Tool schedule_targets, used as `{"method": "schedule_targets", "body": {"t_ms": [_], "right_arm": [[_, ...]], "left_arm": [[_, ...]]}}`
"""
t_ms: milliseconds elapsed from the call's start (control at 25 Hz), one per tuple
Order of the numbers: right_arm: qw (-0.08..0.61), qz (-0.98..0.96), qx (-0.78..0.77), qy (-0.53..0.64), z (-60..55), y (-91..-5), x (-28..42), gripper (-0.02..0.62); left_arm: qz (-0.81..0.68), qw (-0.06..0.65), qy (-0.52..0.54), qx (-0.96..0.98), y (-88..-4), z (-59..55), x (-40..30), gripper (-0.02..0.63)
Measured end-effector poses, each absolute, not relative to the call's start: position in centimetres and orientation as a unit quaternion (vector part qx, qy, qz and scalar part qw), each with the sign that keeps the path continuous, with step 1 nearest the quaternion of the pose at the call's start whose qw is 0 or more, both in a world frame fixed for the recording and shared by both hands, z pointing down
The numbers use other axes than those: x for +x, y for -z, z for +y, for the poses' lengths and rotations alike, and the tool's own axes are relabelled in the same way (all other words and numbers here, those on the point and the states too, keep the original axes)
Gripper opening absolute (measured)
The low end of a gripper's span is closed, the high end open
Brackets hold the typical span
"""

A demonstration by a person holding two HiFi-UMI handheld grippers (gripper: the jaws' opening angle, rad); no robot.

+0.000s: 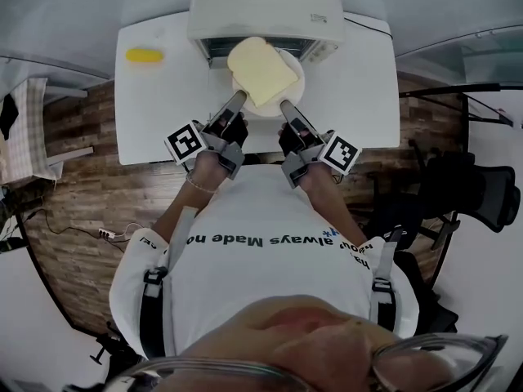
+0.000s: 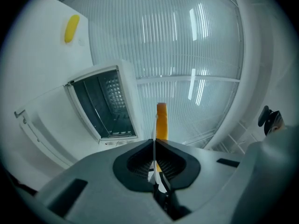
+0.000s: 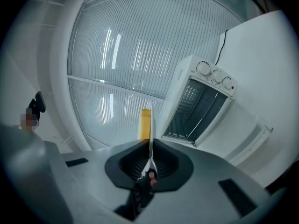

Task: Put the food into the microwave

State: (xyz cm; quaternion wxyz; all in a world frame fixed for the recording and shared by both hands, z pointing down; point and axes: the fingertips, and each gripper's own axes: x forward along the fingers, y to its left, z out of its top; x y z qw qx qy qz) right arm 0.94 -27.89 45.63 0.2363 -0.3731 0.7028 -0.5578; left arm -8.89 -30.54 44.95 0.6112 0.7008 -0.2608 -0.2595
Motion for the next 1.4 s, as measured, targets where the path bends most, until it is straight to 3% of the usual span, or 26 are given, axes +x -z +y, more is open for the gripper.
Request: {"method": "schedule_targets", "body": {"t_ms": [680, 1400], "right_arm": [[0.228, 0.702, -0.360, 0.571, -30.3, -46.0, 1.2, 0.021], [0.220, 0.708, -0.343, 0.577, -32.7, -45.4, 6.6, 0.021]], "left_arm": [[-0.278, 0.613, 0.260, 0.692, -45.3, -32.6, -8.7, 0.018], [-0.293, 0.608, 0.271, 0.687, -44.7, -34.4, -3.4, 0.018]]}}
